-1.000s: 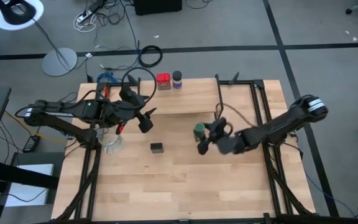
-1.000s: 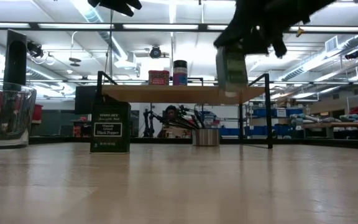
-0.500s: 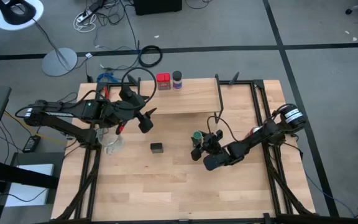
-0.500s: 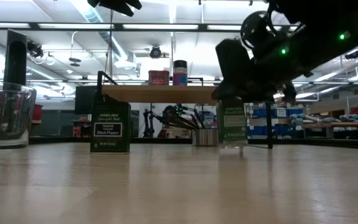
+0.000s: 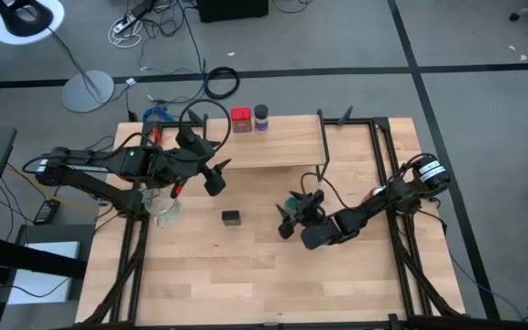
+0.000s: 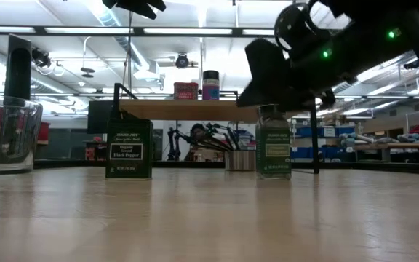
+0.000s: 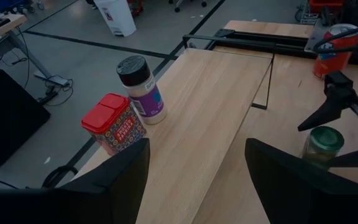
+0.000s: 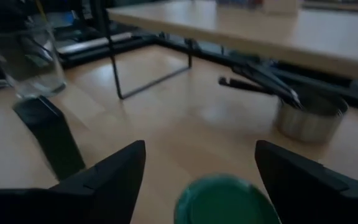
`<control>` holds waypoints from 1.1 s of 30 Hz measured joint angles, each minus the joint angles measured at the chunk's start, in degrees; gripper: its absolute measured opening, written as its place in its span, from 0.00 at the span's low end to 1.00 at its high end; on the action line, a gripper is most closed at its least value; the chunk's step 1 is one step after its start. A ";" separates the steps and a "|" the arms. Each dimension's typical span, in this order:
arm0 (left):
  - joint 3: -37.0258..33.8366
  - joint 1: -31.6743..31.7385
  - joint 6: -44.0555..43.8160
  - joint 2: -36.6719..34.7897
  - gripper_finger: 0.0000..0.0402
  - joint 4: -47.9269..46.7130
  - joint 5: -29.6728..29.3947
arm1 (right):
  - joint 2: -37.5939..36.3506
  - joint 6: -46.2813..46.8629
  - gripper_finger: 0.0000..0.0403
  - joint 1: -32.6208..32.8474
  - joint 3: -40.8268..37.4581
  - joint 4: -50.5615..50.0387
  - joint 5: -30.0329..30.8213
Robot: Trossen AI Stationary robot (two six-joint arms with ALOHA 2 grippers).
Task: Shelf spices
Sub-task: Remove the red seasoning can from the shelf
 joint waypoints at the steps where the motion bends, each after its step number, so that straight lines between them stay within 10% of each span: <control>1: 0.00 0.00 0.00 0.00 0.67 0.00 0.00 | 0.00 -2.54 0.76 0.00 0.00 2.42 0.00; 13: -0.02 0.14 2.89 2.95 0.67 0.42 -2.97 | -6.35 -45.29 0.76 -2.67 0.00 28.67 -0.18; 22: -0.02 4.69 16.18 8.15 0.67 5.22 -5.97 | -16.29 -52.74 0.76 -7.67 0.00 29.01 -12.61; 33: 3.95 19.34 25.72 8.90 0.86 11.74 13.29 | -30.95 -62.92 0.76 -13.57 0.00 31.97 -18.60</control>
